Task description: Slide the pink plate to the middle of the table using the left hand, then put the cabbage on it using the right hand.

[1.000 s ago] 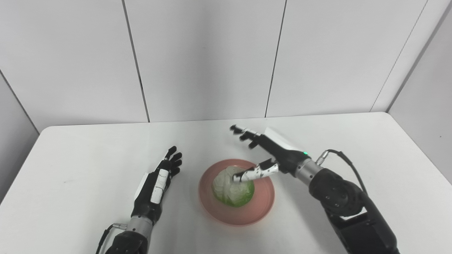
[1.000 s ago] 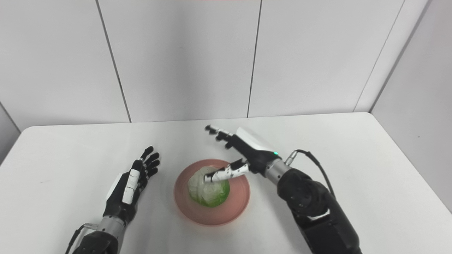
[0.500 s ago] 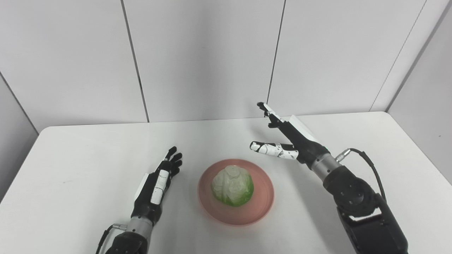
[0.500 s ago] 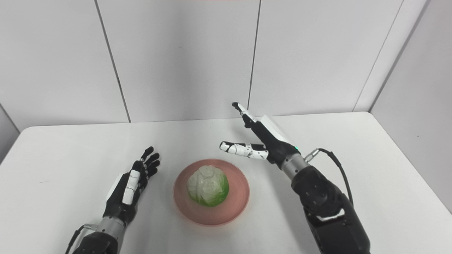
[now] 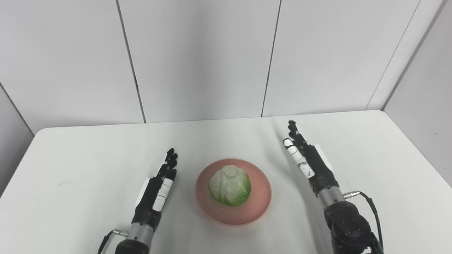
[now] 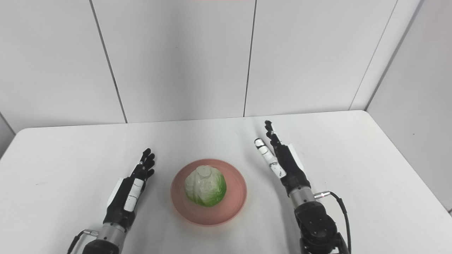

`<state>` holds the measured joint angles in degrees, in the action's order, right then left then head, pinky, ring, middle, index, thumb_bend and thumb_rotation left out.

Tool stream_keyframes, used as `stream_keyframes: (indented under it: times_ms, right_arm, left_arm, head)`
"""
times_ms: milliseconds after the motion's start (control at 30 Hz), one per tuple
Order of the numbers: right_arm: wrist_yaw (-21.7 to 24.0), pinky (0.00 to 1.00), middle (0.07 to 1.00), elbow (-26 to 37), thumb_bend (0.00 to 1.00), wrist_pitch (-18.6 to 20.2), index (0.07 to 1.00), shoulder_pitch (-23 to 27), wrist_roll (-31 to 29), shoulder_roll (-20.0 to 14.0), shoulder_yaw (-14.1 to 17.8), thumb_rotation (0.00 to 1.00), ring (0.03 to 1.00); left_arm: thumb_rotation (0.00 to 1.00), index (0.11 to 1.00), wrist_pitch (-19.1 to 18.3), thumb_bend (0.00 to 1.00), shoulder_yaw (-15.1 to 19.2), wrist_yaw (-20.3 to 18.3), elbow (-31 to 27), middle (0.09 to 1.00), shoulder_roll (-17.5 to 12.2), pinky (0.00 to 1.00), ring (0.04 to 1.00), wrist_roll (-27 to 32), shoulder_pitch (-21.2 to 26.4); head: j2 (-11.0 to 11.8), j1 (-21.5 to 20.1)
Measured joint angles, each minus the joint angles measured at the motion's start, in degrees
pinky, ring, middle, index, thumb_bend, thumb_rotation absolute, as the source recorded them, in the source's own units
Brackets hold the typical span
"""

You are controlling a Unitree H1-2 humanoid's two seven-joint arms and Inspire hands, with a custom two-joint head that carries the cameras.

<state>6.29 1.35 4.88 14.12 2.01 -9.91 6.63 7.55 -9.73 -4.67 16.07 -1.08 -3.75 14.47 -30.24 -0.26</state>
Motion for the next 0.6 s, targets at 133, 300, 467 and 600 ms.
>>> stream_keyframes:
  times_ms: [133,300,467,600]
  right_arm:
    - [0.72,1.00,1.000,0.00,0.51,0.00,1.000,-1.36,-2.90,0.20,-0.16,1.00,1.000]
    - [0.86,1.00,1.000,0.40,0.41,1.20,1.000,-3.35,-7.67,1.55,0.19,1.00,1.000]
    - [0.92,1.00,1.000,1.23,0.38,4.69,1.000,-4.64,-11.41,2.72,0.25,1.00,1.000]
    - [0.86,1.00,1.000,1.23,0.37,5.17,1.000,-5.23,-12.26,2.75,0.13,1.00,1.000]
  left_arm:
    - [1.00,1.000,0.04,0.86,0.05,0.25,-0.58,1.000,0.27,1.00,1.000,-0.74,-0.61]
    - [1.00,1.000,0.55,0.87,0.12,0.89,-0.77,1.000,0.26,0.99,1.000,-1.87,-1.06]
    - [1.00,1.000,0.60,0.85,0.12,1.11,-0.96,1.000,0.30,0.99,1.000,-2.44,-1.37]
    - [1.00,1.000,0.57,0.89,0.30,1.28,-1.13,1.000,0.48,1.00,1.000,-2.78,-1.68]
  head:
    - [0.26,0.09]
    - [0.44,0.18]
    - [0.97,0.44]
    - [1.14,0.70]
